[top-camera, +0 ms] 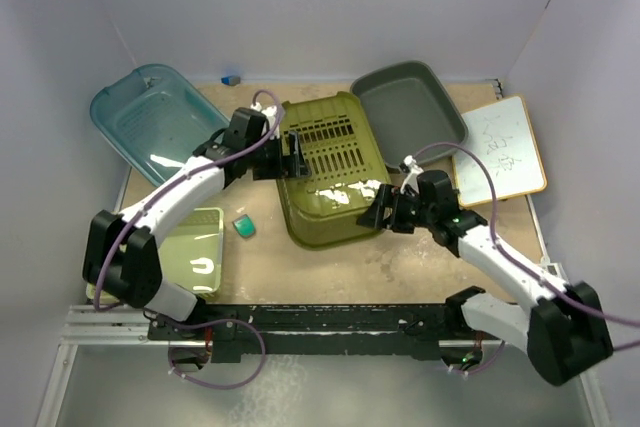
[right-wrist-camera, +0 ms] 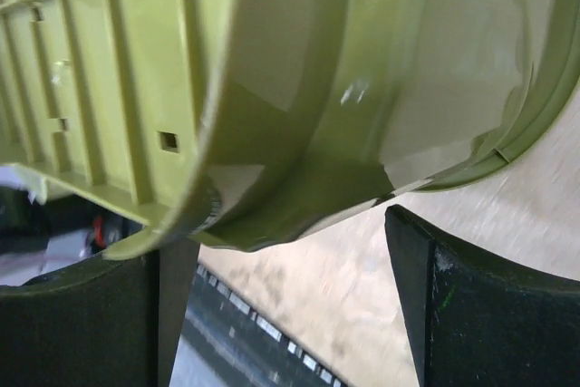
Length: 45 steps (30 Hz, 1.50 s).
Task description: Turn the large container upside down
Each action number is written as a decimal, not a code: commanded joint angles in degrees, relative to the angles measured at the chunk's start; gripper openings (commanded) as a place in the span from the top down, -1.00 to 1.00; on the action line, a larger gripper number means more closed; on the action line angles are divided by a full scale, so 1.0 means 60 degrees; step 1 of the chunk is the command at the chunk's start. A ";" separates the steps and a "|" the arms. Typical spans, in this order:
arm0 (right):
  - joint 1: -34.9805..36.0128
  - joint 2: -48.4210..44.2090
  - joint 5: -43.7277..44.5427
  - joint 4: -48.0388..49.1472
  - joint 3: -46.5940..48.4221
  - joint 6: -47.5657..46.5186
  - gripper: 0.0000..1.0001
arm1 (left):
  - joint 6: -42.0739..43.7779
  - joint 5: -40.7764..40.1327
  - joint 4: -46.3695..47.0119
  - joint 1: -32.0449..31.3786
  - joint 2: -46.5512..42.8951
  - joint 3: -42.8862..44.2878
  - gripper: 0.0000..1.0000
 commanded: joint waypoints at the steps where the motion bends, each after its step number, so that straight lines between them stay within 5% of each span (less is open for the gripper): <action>1: -0.0022 0.1475 0.1338 0.3207 0.0566 0.0368 -0.68 | -0.0144 -0.1198 0.1065 -0.0035 0.0678 0.1819 -0.63; 12: -0.0036 0.5326 0.0615 0.2481 0.4579 -0.0597 -0.69 | -0.0052 -0.2167 0.0965 -0.0036 0.0048 0.2365 -0.63; 20: 0.0135 0.7009 -0.1143 0.3159 0.5969 0.0149 -0.69 | -0.0148 -0.1558 0.1157 -0.0039 -0.0138 0.2451 -0.64; 24: 0.0329 0.7147 -0.1750 0.1876 0.7018 -0.0466 -0.68 | -0.0266 -0.1045 0.1417 -0.0049 -0.0072 0.2397 -0.64; 28: 0.0021 0.5541 -0.0404 0.0740 0.6514 -0.1338 -0.72 | 0.0031 -0.1006 0.1181 -0.0173 -0.0049 0.2511 -0.64; 32: -0.1725 0.3974 0.0137 0.1760 0.4856 -0.0700 -0.88 | 0.0295 -0.1564 0.0875 -0.0496 0.0032 0.2649 -0.64; 38: -0.2526 0.5029 -0.0853 0.1148 0.5814 -0.0625 -0.89 | 0.0111 -0.1930 0.0807 -0.0577 0.0310 0.2723 -0.64; 45: -0.2115 0.6631 -0.2224 0.3678 0.6216 0.0942 -0.89 | 0.0266 -0.2470 0.0488 -0.0572 -0.0015 0.2662 -0.64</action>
